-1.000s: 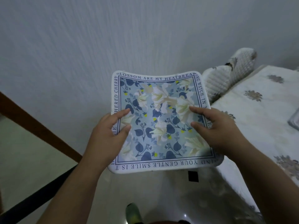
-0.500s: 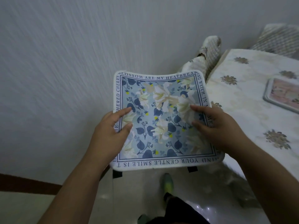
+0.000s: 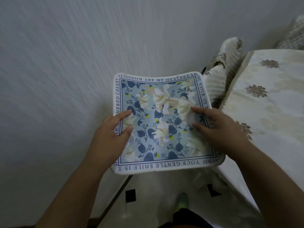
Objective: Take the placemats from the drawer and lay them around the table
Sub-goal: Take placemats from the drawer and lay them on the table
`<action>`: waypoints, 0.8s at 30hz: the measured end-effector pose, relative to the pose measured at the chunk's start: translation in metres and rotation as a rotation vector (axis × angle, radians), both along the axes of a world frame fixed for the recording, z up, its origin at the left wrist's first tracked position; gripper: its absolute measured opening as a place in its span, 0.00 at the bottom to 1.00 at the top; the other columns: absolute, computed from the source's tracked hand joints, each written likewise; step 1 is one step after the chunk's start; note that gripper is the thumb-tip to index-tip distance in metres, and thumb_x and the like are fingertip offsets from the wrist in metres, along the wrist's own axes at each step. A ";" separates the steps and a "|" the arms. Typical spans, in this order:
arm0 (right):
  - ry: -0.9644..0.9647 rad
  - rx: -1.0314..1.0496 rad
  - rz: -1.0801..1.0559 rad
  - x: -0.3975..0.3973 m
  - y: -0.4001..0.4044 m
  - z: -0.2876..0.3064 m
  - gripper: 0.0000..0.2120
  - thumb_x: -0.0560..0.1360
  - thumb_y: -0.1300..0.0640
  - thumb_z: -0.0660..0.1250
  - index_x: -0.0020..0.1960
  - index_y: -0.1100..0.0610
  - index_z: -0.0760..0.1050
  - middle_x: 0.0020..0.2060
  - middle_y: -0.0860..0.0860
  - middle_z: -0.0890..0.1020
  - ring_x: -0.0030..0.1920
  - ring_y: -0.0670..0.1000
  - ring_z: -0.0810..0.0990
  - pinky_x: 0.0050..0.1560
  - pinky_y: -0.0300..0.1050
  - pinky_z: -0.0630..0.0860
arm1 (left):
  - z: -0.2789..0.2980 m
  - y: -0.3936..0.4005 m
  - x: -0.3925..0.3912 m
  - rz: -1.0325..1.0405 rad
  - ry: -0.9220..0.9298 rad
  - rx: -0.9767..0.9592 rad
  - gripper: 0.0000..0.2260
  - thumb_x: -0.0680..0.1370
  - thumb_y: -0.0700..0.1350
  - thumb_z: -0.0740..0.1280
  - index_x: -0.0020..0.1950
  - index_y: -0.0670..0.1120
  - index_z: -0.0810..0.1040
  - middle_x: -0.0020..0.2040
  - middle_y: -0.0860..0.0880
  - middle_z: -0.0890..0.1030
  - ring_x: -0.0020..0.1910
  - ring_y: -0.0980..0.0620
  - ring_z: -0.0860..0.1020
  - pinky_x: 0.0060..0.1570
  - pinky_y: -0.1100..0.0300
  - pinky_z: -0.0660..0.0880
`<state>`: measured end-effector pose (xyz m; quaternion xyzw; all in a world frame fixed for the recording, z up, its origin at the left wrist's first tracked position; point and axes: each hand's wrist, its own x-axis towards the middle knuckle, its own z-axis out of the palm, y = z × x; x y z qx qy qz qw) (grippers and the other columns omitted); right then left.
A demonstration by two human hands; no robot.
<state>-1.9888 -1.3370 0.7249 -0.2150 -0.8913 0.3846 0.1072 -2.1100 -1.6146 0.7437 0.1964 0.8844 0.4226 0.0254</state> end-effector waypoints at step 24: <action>-0.065 -0.042 -0.585 -0.014 0.205 -0.010 0.23 0.77 0.49 0.71 0.70 0.40 0.73 0.58 0.42 0.73 0.57 0.45 0.73 0.58 0.42 0.72 | -0.030 0.311 -0.153 -0.598 -0.150 -0.009 0.17 0.80 0.46 0.70 0.67 0.63 0.77 0.59 0.63 0.73 0.52 0.78 0.73 0.42 0.80 0.71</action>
